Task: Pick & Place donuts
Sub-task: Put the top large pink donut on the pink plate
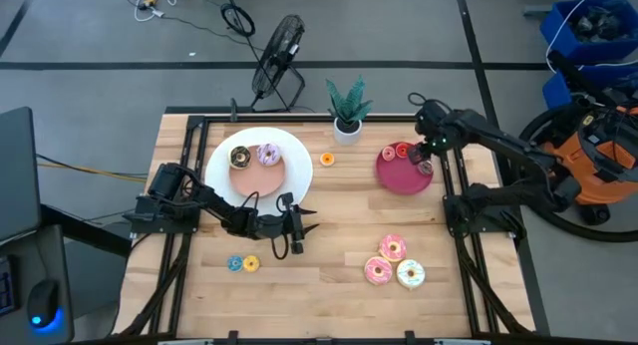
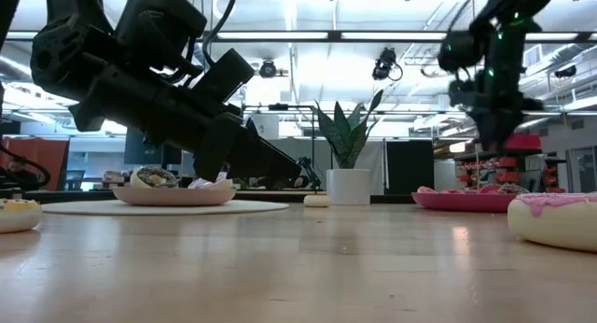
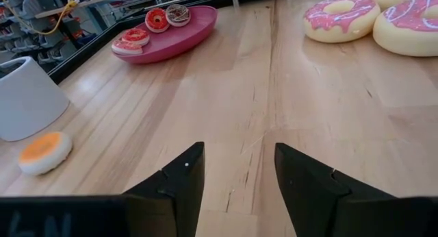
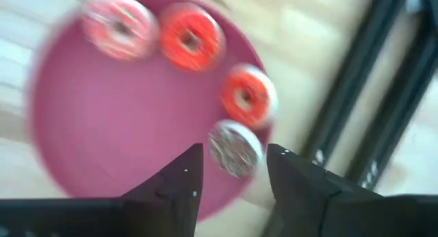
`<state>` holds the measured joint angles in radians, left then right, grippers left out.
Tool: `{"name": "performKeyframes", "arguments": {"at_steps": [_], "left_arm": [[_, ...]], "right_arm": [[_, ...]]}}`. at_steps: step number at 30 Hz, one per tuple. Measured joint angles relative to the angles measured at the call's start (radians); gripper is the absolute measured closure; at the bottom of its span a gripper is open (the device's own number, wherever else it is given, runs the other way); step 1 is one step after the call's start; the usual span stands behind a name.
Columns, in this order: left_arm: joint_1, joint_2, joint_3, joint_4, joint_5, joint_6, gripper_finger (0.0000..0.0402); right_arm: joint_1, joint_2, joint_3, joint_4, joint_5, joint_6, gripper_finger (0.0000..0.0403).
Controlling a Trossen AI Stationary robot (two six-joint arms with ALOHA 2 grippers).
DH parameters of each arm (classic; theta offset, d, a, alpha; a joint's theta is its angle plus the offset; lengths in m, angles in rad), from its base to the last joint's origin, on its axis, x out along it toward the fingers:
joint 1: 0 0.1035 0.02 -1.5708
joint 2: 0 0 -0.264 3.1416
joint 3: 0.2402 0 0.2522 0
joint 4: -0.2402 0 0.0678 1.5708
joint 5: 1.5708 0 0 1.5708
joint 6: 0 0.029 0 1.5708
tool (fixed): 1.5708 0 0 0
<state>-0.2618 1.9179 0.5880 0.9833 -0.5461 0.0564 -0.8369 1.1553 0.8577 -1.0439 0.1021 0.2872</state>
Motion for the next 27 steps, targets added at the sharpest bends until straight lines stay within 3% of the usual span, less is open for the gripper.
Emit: {"name": "performKeyframes", "arguments": {"at_steps": [5,12,19,23,27], "left_arm": [[0.001,0.000,0.000,-0.006,0.000,0.007,0.0220],[0.001,0.000,0.000,-0.012,0.000,0.016,0.0220],[0.004,0.000,0.000,-0.008,-0.002,0.058,0.0220],[0.025,0.000,0.000,-0.008,-0.003,0.055,0.0220],[0.050,0.000,0.000,-0.008,-0.003,0.051,0.0220]], "right_arm": [[0.237,-0.062,-0.038,0.138,-0.002,0.002,0.0234],[0.670,-0.087,-0.210,0.414,0.002,0.108,0.0234],[1.076,-0.088,-0.259,0.441,0.171,0.369,0.0234],[1.218,-0.088,-0.290,0.444,0.175,0.537,0.0234],[1.275,-0.087,-0.345,0.447,0.161,0.644,0.0225]]}}
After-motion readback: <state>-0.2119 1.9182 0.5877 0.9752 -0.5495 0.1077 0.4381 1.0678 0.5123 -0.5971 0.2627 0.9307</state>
